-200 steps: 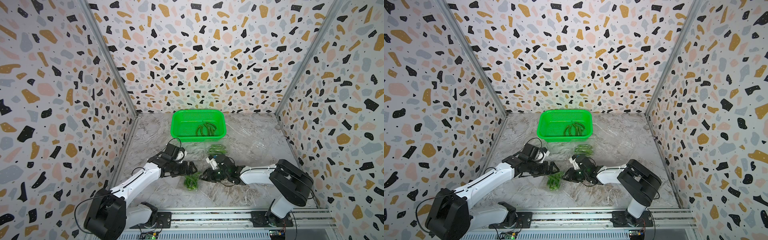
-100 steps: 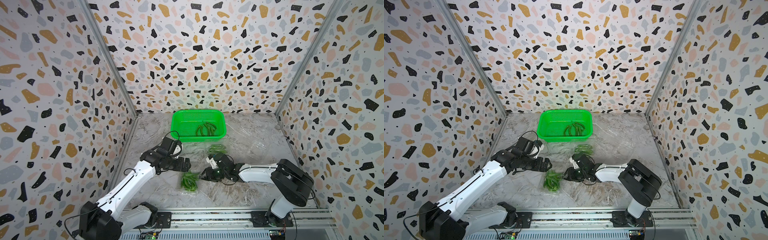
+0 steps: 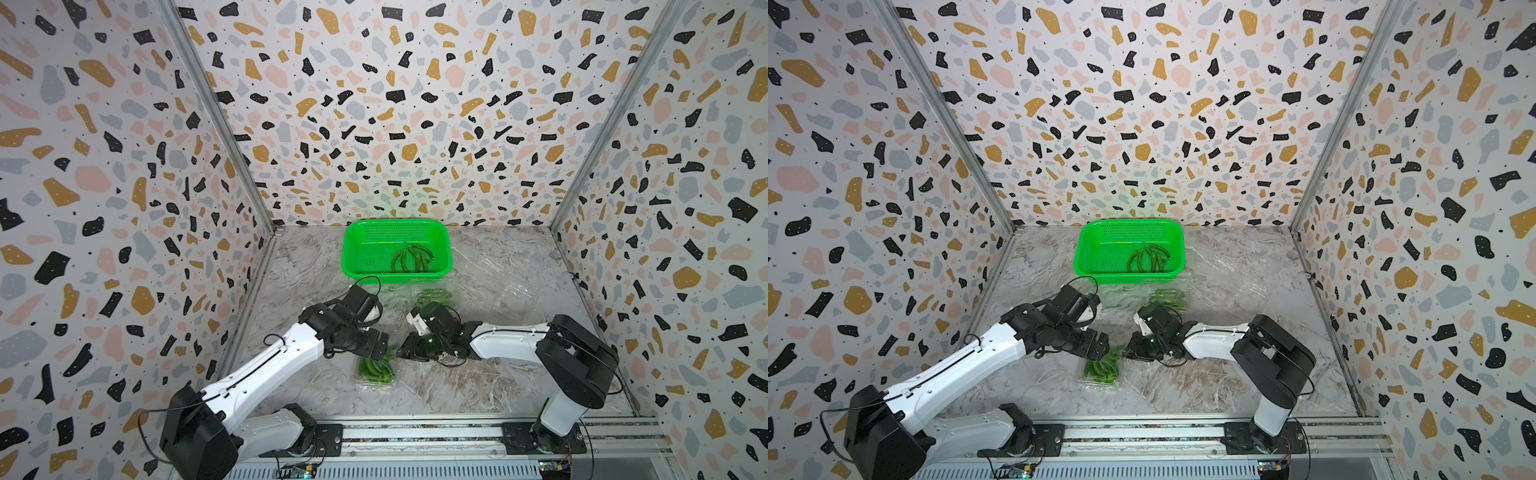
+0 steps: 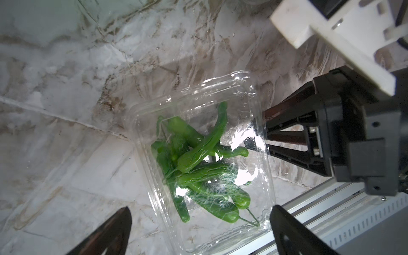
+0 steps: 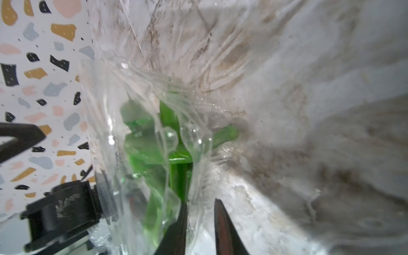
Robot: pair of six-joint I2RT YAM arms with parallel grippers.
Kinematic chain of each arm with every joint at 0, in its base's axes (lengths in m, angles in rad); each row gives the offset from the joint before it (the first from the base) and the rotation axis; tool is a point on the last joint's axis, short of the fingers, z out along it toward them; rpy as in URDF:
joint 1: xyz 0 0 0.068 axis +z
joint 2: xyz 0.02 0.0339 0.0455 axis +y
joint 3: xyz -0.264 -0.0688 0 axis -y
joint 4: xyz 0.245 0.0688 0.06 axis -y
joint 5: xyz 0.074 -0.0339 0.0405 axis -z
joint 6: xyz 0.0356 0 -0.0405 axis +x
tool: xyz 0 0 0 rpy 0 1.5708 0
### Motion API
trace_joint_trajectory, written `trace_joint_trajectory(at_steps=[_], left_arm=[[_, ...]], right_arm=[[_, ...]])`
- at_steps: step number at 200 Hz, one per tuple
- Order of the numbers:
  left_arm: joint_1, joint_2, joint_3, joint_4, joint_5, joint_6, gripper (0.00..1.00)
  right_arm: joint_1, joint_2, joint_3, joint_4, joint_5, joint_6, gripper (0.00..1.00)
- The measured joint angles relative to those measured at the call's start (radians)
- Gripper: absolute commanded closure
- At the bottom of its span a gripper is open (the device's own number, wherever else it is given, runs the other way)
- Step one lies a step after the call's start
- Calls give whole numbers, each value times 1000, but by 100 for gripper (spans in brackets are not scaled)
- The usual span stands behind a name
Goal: Take small green peppers out of containers
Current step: Open the packing box at the center of the board.
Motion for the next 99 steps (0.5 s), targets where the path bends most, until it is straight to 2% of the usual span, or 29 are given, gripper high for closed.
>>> trace_joint_trajectory(at_steps=[60, 99], left_arm=[[-86, 38, 0, -2, -75, -50, 5], [-127, 84, 0, -2, -128, -107, 7]], right_arm=[[5, 1, 28, -16, 4, 11, 98], [14, 16, 52, -18, 4, 22, 100]])
